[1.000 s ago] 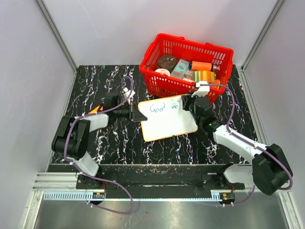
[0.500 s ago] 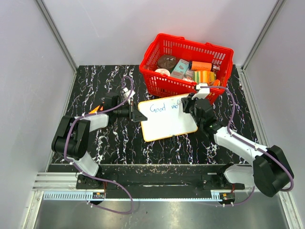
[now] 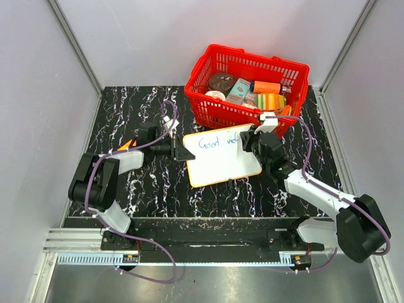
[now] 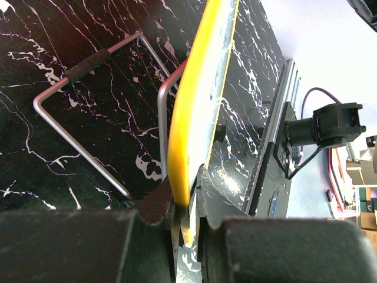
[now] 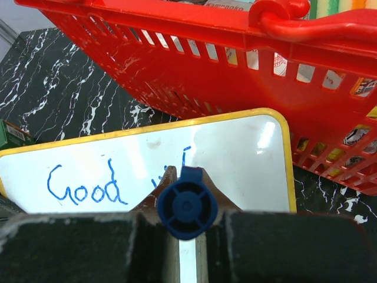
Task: Write a sentence on the whiteboard
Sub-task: Write on the whiteboard at the whiteboard stand.
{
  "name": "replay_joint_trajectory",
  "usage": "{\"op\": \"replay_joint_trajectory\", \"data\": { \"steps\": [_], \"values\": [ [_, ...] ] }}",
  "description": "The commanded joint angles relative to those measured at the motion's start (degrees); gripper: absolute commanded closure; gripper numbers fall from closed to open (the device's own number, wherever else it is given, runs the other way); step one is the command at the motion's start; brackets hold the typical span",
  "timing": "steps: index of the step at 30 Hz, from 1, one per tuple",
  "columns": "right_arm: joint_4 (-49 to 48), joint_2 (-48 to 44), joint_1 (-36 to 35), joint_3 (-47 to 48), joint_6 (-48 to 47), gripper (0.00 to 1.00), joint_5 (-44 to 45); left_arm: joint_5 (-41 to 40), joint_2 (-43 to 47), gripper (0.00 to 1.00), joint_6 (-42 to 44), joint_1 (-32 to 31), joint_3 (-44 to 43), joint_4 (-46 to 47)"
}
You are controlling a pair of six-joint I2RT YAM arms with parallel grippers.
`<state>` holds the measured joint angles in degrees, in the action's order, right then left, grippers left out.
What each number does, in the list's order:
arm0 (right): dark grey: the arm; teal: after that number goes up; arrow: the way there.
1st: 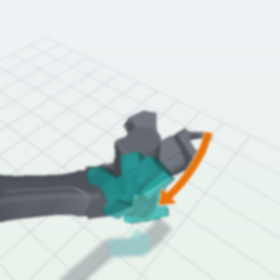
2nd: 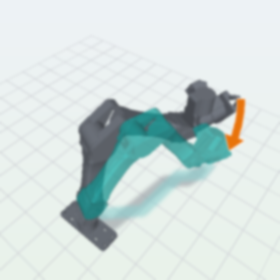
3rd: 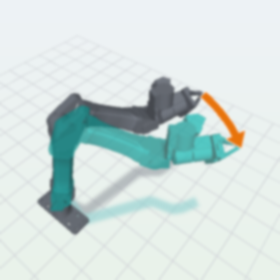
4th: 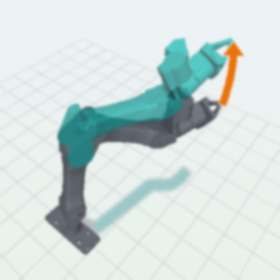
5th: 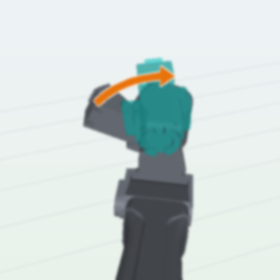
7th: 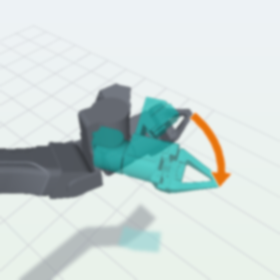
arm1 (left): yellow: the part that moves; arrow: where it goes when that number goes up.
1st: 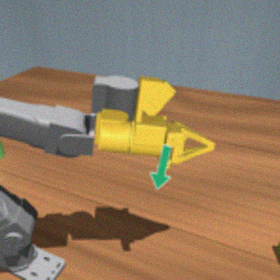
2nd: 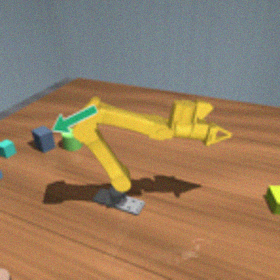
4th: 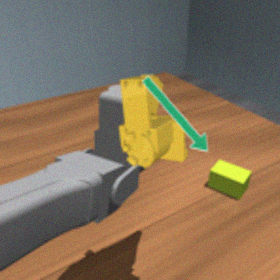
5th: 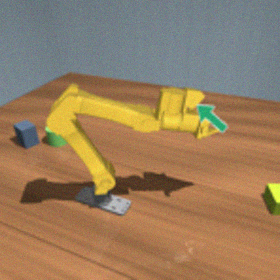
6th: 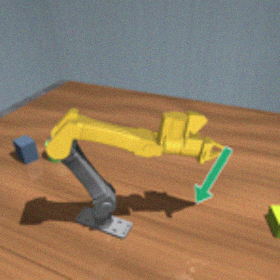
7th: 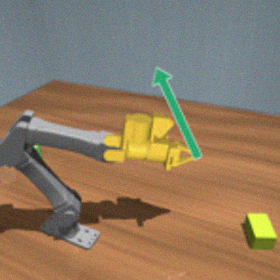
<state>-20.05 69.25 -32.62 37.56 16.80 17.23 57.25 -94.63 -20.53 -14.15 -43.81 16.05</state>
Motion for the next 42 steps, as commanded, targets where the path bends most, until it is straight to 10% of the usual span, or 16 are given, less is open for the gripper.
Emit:
{"op": "replay_joint_trajectory", "data": {
  "steps": [1, 42],
  "values": [
    [1.24, -1.40, 0.19, -0.65, 0.25, 1.00, -0.45, -9.09, -2.23, 1.00, 7.61, -0.88, 0.39, -3.31],
    [-0.60, -3.07, 0.19, 2.08, -1.07, 1.00, 3.42, -9.18, -2.31, 1.00, 7.61, -1.05, 0.31, -3.40]
  ]
}}
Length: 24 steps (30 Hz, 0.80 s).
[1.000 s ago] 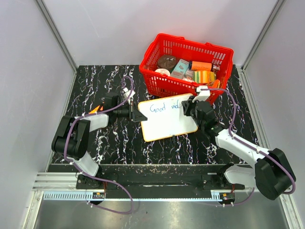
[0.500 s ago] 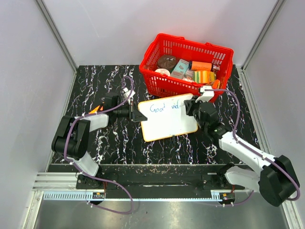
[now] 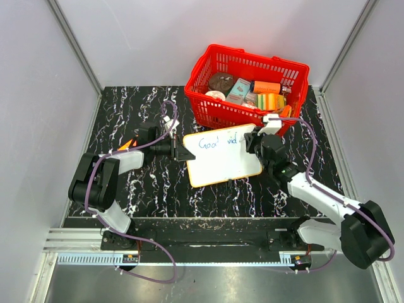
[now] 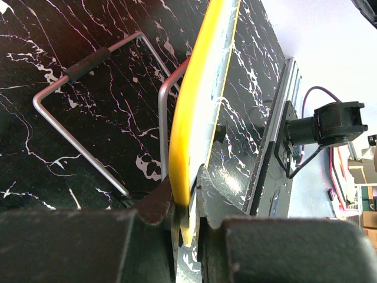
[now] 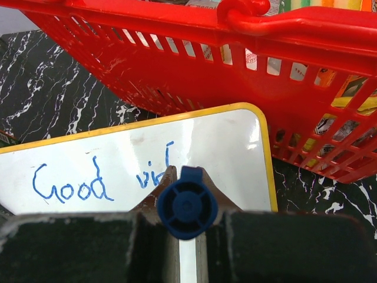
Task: Write a sentence on the whiteboard
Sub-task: Write on the whiteboard at the whiteboard stand.
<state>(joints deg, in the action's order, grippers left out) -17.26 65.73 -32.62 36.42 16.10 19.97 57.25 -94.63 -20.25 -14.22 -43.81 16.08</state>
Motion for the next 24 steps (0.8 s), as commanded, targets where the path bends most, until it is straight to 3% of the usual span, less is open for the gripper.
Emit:
{"op": "replay_joint_trajectory", "data": {
  "steps": [1, 24],
  "values": [
    [-3.66, 0.62, 0.19, 3.39, -0.37, 1.00, 0.08, -9.27, -2.31, 1.00, 7.33, -0.99, 0.31, -3.42],
    [-4.37, 3.70, 0.19, 3.30, 0.78, 1.00, -0.72, -9.26, -2.49, 1.00, 7.51, -0.99, 0.13, -3.60]
  ]
}}
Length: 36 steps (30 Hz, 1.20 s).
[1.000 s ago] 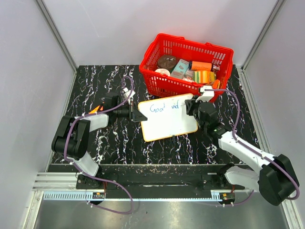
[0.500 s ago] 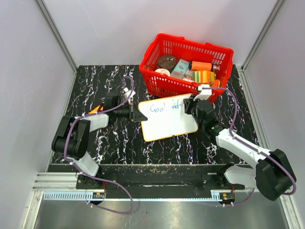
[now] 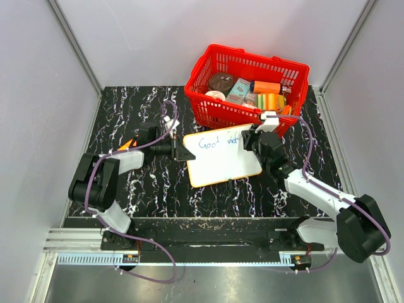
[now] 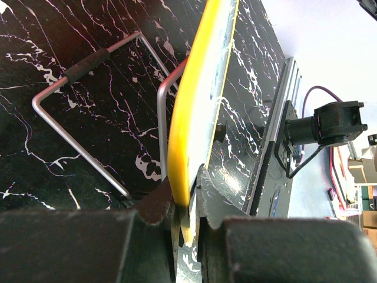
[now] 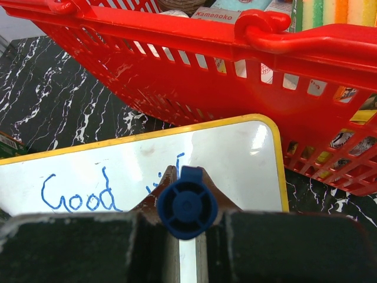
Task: Write a sentence on the whiteboard
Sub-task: Write on the whiteboard at the whiteboard stand.
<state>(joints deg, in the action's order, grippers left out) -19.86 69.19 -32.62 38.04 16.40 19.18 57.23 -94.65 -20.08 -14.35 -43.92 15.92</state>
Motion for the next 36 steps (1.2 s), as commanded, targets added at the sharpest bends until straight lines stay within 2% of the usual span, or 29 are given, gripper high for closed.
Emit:
{"op": "replay_joint_trajectory", "data": {
  "steps": [1, 22, 36],
  "values": [
    [-1.59, 0.07, 0.19, 1.77, 0.38, 1.00, 0.33, -9.16, -2.38, 1.00, 7.24, -0.86, 0.24, -3.44],
    [-0.80, -0.11, 0.19, 2.83, -0.59, 1.00, 5.78, -9.16, -2.29, 1.00, 7.33, -0.94, 0.33, -3.44],
    [-0.89, 1.65, 0.19, 3.53, 0.47, 1.00, 0.95, -9.16, -2.38, 1.00, 7.33, -0.94, 0.41, -3.44]
  ]
}}
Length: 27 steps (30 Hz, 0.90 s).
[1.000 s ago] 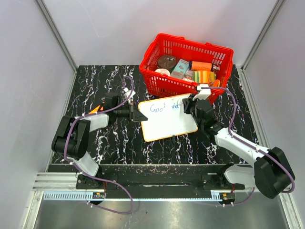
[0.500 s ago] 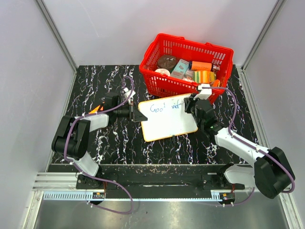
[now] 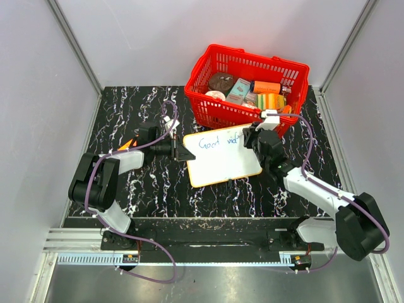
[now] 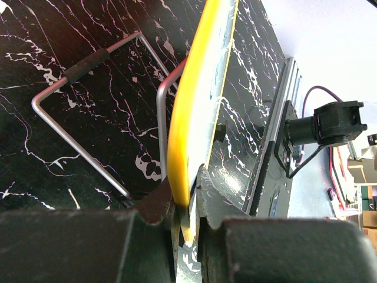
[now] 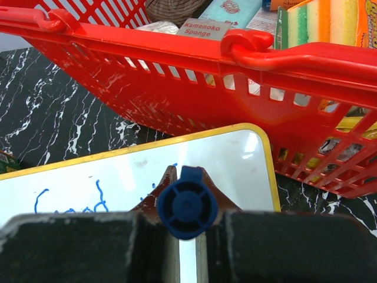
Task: Write a sentence on the whiteboard
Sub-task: Write on the whiteboard at the whiteboard stand.
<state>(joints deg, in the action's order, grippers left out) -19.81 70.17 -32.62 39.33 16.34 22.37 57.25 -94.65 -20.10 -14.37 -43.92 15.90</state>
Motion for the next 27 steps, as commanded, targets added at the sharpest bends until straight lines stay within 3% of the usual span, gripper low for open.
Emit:
{"op": "replay_joint_trajectory", "data": {
  "steps": [1, 27],
  "values": [
    [-0.58, 0.76, 0.19, 2.24, 0.54, 1.00, -2.50, -9.18, -2.29, 1.00, 7.35, -0.92, 0.42, -3.42],
    [3.47, -3.55, 0.19, -2.77, 1.07, 1.00, -2.16, -9.27, -2.29, 1.00, 7.35, -0.92, 0.33, -3.42]
  ]
}}
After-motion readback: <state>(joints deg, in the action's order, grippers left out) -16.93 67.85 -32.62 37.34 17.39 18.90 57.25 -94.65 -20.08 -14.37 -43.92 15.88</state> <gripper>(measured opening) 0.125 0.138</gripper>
